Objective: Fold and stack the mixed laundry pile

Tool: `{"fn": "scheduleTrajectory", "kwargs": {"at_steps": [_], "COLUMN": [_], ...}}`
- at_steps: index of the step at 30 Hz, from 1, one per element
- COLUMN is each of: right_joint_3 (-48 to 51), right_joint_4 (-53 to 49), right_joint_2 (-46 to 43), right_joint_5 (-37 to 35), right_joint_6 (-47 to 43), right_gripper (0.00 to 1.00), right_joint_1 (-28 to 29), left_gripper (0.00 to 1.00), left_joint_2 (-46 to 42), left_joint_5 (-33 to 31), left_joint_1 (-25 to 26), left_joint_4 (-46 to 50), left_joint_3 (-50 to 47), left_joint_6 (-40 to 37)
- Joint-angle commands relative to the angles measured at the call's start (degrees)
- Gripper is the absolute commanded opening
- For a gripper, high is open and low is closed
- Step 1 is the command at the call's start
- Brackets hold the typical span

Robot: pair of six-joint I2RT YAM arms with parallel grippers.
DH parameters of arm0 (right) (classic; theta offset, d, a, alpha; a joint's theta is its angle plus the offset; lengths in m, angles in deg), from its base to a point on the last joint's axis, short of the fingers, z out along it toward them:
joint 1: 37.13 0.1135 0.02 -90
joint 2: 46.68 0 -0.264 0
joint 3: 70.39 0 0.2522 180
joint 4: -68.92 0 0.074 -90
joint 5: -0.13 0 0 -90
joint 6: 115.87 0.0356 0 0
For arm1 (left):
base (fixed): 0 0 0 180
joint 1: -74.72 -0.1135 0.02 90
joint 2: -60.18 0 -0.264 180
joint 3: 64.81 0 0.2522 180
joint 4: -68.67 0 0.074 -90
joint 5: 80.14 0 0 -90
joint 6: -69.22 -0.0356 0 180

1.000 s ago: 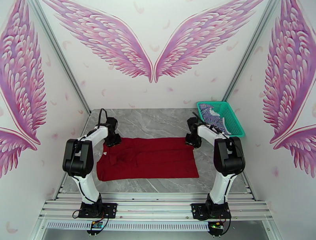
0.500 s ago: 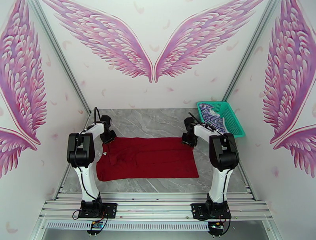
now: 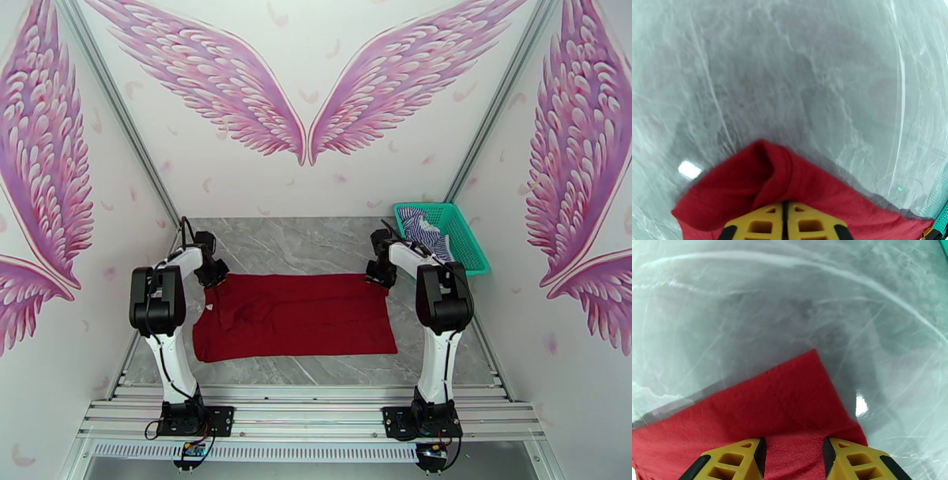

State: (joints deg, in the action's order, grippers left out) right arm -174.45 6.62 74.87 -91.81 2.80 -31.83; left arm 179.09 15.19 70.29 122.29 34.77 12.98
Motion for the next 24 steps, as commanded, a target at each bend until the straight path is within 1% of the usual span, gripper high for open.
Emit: {"fn": "scheduleTrajectory", "kwargs": {"at_steps": [1,4,5,9,12,15,16,19,21,24], "right_joint_3": [-2.2,-1.3,-0.5,2.7,4.8,7.5,8.4,10.1,10.2,9.0], "right_joint_4": [-1.6,-1.5,-1.2,-0.1,0.2,1.6,2.2,3.2,3.7,3.7], "right_joint_2": [1.2,-1.1,-2.3,-6.8,-10.1,-13.0,-13.8,-15.0,-14.6,-12.5], "right_joint_5": [-2.0,-0.2,0.7,3.6,4.4,5.4,5.9,6.5,6.6,7.2], "right_joint_6": [-0.9,-0.5,-0.2,0.5,0.5,0.5,0.7,0.2,-0.3,-0.6], "right_gripper": [0.47,0.47,0.48,0.49,0.50,0.50,0.50,0.50,0.49,0.49], "right_joint_1": [-1.5,-1.3,-1.1,-0.2,0.5,1.2,1.6,2.9,3.7,4.5], "left_gripper": [0.16,0.27,0.30,0.30,0.30,0.26,0.23,0.16,0.13,0.06], "left_joint_2": [-0.9,-3.6,-4.9,-11.4,-18.0,-25.1,-27.5,-33.2,-34.9,-34.9], "left_joint_5": [0.0,-0.3,-0.5,-2.2,-4.0,-4.8,-4.9,-6.0,-6.9,-7.0], "left_joint_1": [-0.4,0.1,0.2,1.1,4.1,7.8,9.4,14.0,15.9,16.7], "left_joint_4": [1.6,2.8,3.3,5.3,7.9,9.7,9.8,10.2,10.1,8.1], "left_joint_3": [5.4,7.9,8.3,5.5,-1.4,-11.1,-15.5,-23.2,-27.4,-32.0], "left_joint_6": [1.1,0.8,0.6,-0.9,-0.9,2.1,3.7,8.4,11.0,13.9]}}
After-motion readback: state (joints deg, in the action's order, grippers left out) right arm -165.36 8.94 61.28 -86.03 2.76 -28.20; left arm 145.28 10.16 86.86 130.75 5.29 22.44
